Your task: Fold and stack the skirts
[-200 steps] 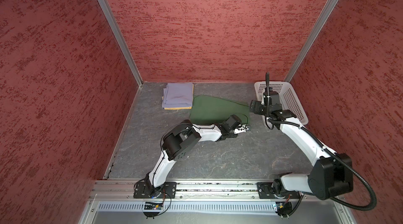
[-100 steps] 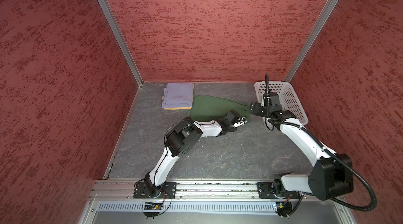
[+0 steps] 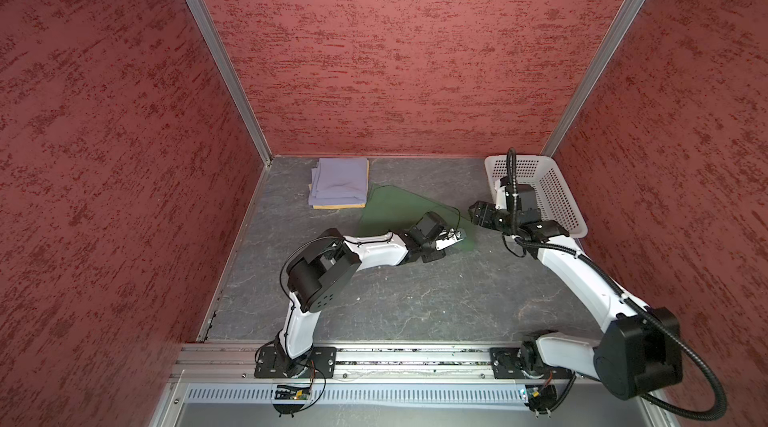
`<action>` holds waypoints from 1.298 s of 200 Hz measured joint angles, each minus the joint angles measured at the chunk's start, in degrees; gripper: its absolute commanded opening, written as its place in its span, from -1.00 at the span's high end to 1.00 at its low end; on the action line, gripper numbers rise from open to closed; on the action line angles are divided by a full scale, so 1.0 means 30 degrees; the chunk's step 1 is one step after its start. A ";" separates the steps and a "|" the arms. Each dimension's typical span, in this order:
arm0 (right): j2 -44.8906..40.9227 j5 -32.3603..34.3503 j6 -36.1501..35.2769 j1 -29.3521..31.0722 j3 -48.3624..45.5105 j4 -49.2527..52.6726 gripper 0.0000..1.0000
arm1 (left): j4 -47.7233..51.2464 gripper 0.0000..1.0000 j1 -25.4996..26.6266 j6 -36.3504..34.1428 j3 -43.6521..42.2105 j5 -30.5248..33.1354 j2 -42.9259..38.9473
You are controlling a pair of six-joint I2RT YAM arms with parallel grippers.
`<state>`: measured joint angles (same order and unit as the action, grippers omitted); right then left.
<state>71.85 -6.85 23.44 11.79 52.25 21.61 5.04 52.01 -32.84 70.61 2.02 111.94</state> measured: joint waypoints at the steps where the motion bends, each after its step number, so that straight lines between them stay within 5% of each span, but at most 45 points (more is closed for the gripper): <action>1: -0.0007 -0.0058 0.0066 0.0000 -0.0066 -0.0007 -0.62 | 0.0044 1.00 0.0022 0.0066 -0.0066 -0.0087 -0.0080; 105: -0.4065 -0.1180 0.3657 0.0000 -0.5639 0.0357 -0.72 | 0.2004 1.00 0.0219 0.3191 -0.1100 -0.4386 -0.0962; 259: -0.2645 -0.2382 0.6936 0.0000 -0.9850 -0.3978 -0.62 | 0.3468 1.00 0.0240 0.3512 -0.1100 -0.6222 -0.2579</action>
<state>63.92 -14.00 44.25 11.79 22.70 9.67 15.44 52.73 -22.31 67.31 -16.64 104.20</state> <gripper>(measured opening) 0.827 0.047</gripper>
